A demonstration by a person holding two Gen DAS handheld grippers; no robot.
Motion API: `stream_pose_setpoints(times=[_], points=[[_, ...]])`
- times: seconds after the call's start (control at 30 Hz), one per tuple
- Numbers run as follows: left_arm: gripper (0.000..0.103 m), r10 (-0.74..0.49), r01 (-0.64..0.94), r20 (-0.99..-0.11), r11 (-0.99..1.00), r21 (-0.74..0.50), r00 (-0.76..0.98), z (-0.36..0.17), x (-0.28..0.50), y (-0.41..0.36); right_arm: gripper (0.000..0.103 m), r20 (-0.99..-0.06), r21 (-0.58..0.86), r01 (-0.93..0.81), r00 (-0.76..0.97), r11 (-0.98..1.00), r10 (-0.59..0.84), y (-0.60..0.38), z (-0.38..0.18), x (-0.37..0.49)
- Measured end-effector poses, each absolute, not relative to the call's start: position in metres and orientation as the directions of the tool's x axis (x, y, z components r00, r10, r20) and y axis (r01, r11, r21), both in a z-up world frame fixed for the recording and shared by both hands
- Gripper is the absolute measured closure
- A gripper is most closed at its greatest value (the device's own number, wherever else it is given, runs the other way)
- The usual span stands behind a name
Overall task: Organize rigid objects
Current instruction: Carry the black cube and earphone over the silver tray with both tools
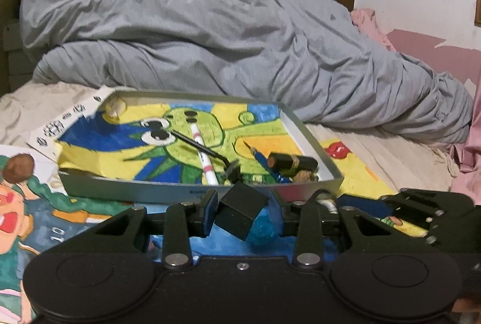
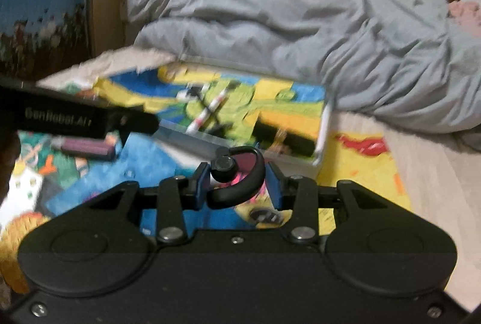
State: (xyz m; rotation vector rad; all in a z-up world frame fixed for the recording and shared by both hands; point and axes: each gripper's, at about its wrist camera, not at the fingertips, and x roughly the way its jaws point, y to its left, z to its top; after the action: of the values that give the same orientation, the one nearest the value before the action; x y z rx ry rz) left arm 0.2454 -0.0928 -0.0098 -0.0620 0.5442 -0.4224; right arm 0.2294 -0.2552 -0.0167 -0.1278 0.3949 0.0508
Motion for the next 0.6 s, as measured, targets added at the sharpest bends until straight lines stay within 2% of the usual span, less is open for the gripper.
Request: stream_pose_setpoints(times=[0.13, 0.23, 0.6], points=[[0.064, -0.382, 0.347, -0.446, 0.924, -0.162, 0.809, -0.001, 0.24, -0.094, 0.072, -0.28, -0.086, -0.036, 0.96, 0.996, 0.01, -0.265, 0.003, 0.222], [0.064, -0.364, 0.325, -0.419, 0.932, -0.162, 0.832, 0.004, 0.242, -0.098, 0.072, -0.235, -0.076, -0.014, 0.972, 0.997, -0.004, -0.271, 0.01, 0.224], [0.064, -0.346, 0.307, -0.36, 0.938, -0.164, 0.866, 0.007, 0.294, -0.109, 0.072, -0.22, -0.046, 0.008, 0.975, 0.999, -0.018, -0.28, -0.004, 0.274]])
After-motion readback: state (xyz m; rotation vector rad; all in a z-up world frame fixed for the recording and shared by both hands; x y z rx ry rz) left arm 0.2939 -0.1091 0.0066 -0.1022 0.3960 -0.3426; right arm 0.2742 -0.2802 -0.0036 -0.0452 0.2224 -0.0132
